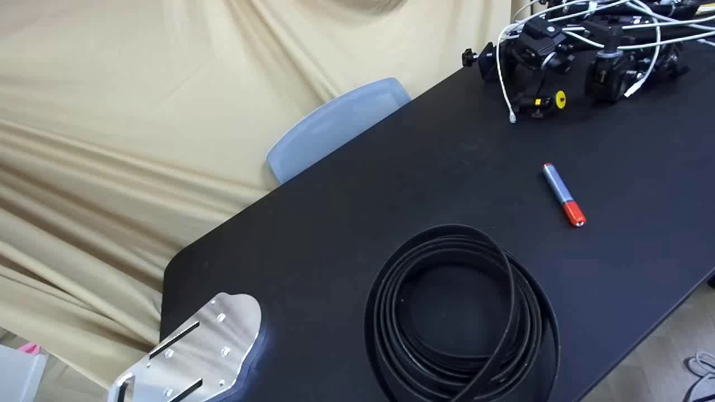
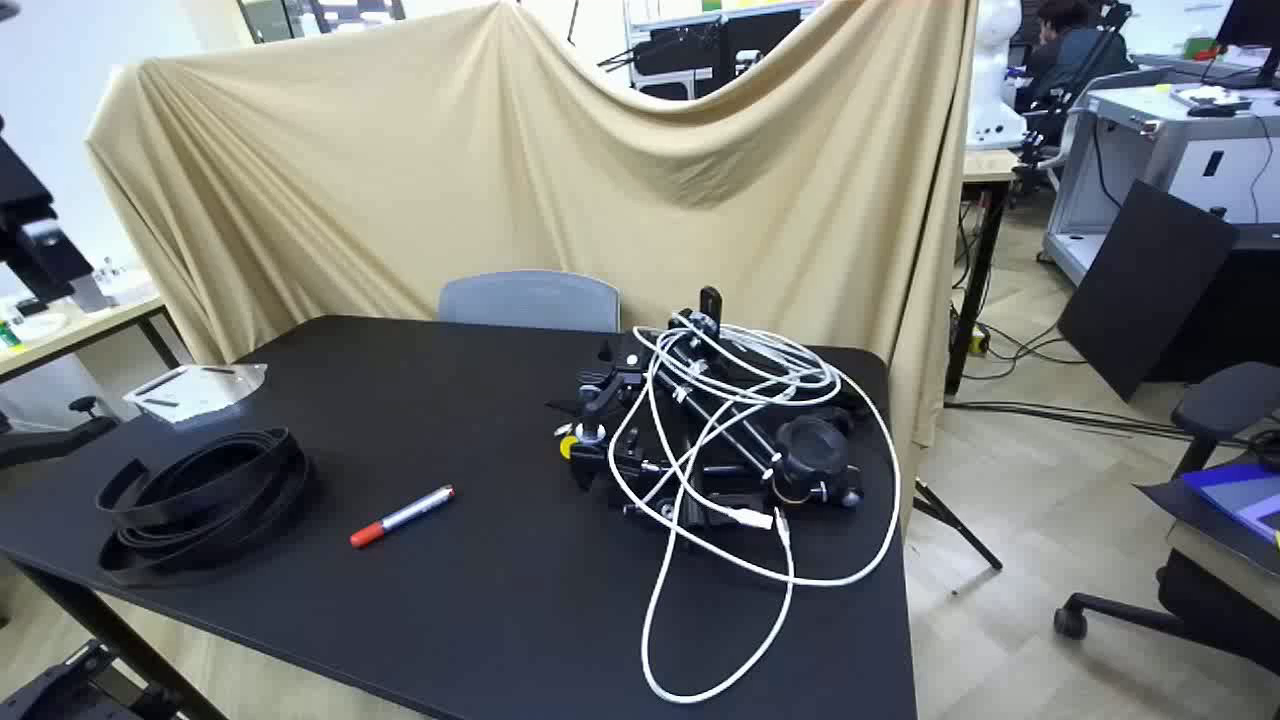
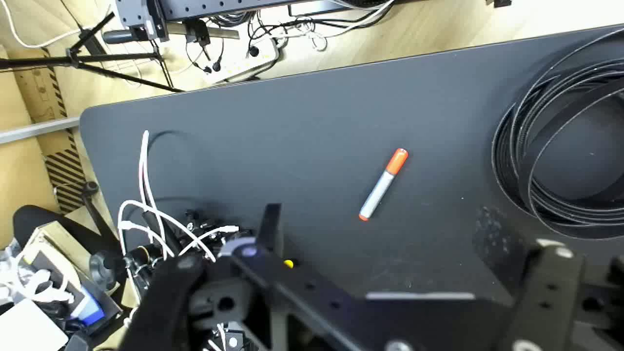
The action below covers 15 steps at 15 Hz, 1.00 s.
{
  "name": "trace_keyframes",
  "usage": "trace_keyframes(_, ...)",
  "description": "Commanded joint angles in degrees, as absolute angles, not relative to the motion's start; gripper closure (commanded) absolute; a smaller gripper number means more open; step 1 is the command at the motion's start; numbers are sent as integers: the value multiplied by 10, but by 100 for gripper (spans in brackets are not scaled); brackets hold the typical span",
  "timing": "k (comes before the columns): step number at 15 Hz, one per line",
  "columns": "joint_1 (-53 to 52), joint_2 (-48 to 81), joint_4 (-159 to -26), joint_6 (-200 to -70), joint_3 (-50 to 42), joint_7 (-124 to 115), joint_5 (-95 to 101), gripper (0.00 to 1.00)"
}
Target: Move the marker away from you
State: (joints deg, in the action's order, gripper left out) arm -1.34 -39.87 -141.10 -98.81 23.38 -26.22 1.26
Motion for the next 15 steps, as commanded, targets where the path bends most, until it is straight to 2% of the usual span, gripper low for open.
trace_keyframes(1, -31, -393, -1410, -988, 220, -272, 22, 0)
trace_keyframes(15, -23, -394, -1419, -1015, 220, -299, 18, 0)
